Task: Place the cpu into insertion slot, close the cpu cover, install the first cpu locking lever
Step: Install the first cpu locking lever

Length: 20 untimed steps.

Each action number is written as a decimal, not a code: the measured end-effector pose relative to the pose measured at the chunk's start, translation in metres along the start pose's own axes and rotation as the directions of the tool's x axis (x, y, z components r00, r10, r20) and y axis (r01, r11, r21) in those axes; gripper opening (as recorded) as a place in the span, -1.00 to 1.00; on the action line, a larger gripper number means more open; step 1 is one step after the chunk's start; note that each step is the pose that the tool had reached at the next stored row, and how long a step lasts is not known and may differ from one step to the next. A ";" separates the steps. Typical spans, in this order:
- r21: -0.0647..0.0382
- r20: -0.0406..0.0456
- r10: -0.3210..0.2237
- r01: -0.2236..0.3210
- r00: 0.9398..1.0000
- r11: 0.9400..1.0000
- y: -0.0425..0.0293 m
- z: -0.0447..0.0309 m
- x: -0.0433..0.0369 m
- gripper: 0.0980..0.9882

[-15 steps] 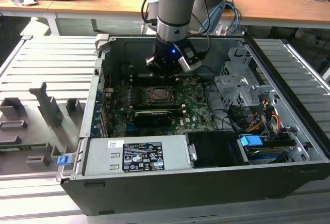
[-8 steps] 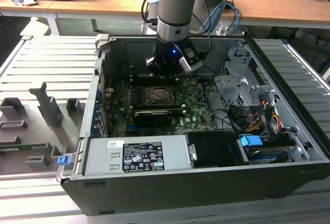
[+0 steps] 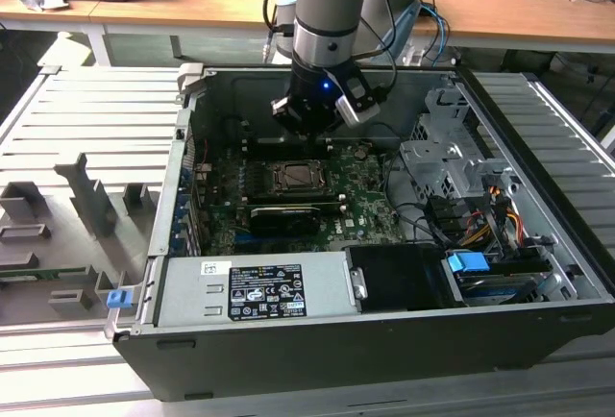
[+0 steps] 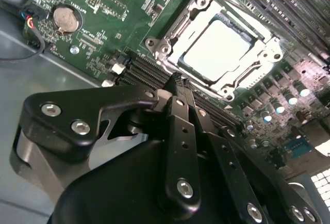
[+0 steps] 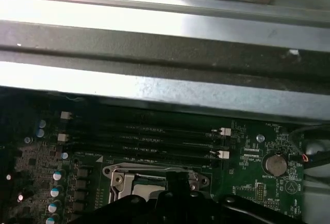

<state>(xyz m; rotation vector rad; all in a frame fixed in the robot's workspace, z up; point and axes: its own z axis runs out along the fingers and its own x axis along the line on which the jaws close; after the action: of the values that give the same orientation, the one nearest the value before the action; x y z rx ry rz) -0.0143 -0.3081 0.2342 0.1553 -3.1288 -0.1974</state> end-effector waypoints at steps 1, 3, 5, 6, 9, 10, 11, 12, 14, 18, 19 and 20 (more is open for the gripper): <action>0.000 0.000 0.000 0.000 1.000 1.000 -0.0010 0.0000 0.0001 -0.98; 0.000 0.000 0.000 0.000 1.000 1.000 -0.0035 -0.0001 0.0003 -0.98; 0.000 0.000 0.000 0.000 1.000 1.000 -0.0051 -0.0001 0.0005 -0.98; 0.000 0.000 0.000 0.000 1.000 1.000 -0.0054 -0.0002 0.0005 -0.98; 0.000 0.000 0.000 0.000 1.000 1.000 -0.0065 -0.0003 0.0007 -0.98; 0.000 0.000 0.000 0.000 1.000 1.000 -0.0067 -0.0003 0.0007 -0.98; 0.000 0.000 0.000 0.000 1.000 1.000 -0.0069 -0.0003 0.0007 -0.98; 0.000 0.000 0.000 0.000 1.000 1.000 -0.0071 -0.0004 0.0007 -0.98; 0.000 0.000 0.000 0.000 1.000 1.000 -0.0075 -0.0004 0.0007 -0.98; 0.000 0.000 0.000 0.000 1.000 1.000 -0.0083 -0.0006 0.0008 -0.98; 0.000 0.000 0.000 0.000 1.000 1.000 -0.0085 -0.0006 0.0008 -0.98; 0.000 0.000 0.000 0.000 1.000 1.000 -0.0088 -0.0006 0.0009 -0.98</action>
<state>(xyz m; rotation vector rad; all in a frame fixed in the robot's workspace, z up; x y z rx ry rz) -0.0143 -0.3170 0.2337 0.1554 -3.1289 -0.1975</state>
